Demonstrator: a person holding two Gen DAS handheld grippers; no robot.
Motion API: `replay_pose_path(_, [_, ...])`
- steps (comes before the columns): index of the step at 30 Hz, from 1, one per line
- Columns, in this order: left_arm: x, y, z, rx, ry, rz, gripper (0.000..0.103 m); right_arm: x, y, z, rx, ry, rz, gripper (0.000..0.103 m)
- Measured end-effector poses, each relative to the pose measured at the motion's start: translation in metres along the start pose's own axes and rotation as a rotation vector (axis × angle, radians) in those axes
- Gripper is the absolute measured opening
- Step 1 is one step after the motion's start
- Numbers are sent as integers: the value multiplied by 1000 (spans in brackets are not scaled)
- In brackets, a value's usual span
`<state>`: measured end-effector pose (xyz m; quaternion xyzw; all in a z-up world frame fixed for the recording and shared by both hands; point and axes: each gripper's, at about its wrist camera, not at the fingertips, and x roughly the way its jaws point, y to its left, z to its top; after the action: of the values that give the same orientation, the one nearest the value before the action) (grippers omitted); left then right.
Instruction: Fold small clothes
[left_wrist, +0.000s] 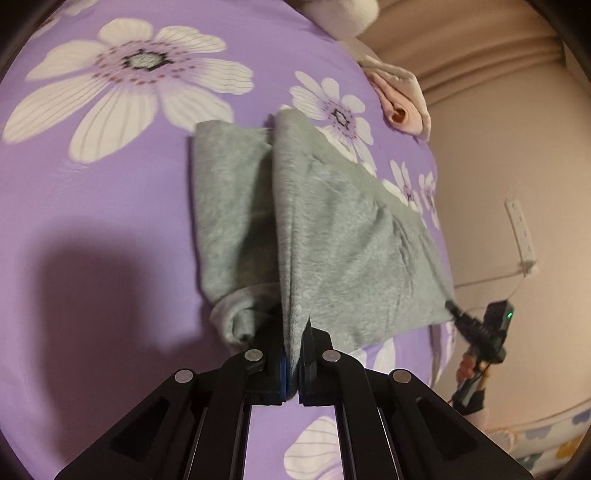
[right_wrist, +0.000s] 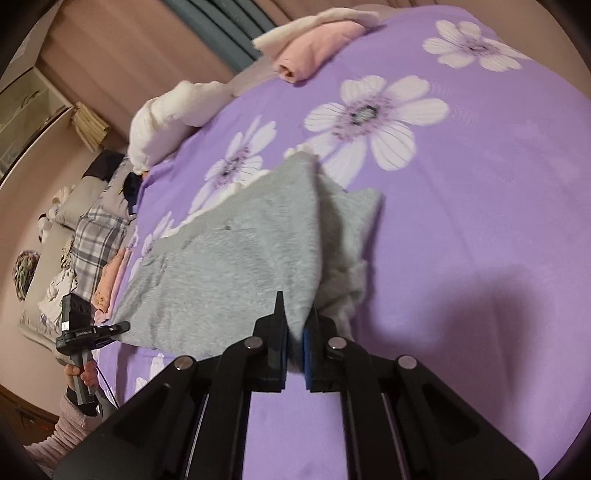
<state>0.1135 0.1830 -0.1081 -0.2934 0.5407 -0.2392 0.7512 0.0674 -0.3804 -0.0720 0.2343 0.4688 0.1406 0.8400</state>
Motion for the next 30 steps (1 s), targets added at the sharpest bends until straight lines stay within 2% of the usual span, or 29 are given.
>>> replay_pose_path(5, [7,6,-9,-20,38,38,0,11,-7,-6,14,53,-58,8])
replay_pose_path(8, [-2,2,-11,-18,21,46,0,3,1,-7,-23,31,-104,11])
replay_pose_path(11, [-17,-2,-13,-6,-9,79,1,-12,13,-4,-77,-20,-159,21])
replay_pose_path(12, [-23,-4,-13,7,-25,105,5,-16,18,-2,-100,-38,-166,24])
replay_pose_path(13, [-28,-8,-13,20,-43,133,14,-19,22,-1,-117,-47,-167,27])
replay_pose_path(14, [-30,-11,-14,24,-54,139,20,-22,28,-1,-133,-55,-166,37])
replay_pose_path(15, [-34,-15,-13,25,-76,135,32,-23,36,-1,-156,-68,-162,42])
replay_pose_path(16, [-37,-18,-12,26,-97,130,41,-23,43,-1,-177,-74,-153,42])
replay_pose_path(22, [-27,-57,-2,115,-157,100,41,8,96,-1,-311,-52,-82,42])
replay_pose_path(26, [6,-94,3,226,-137,139,41,42,132,4,-398,-23,-61,25])
replay_pose_path(30, [48,-117,5,315,-85,177,41,74,158,9,-453,12,-38,20])
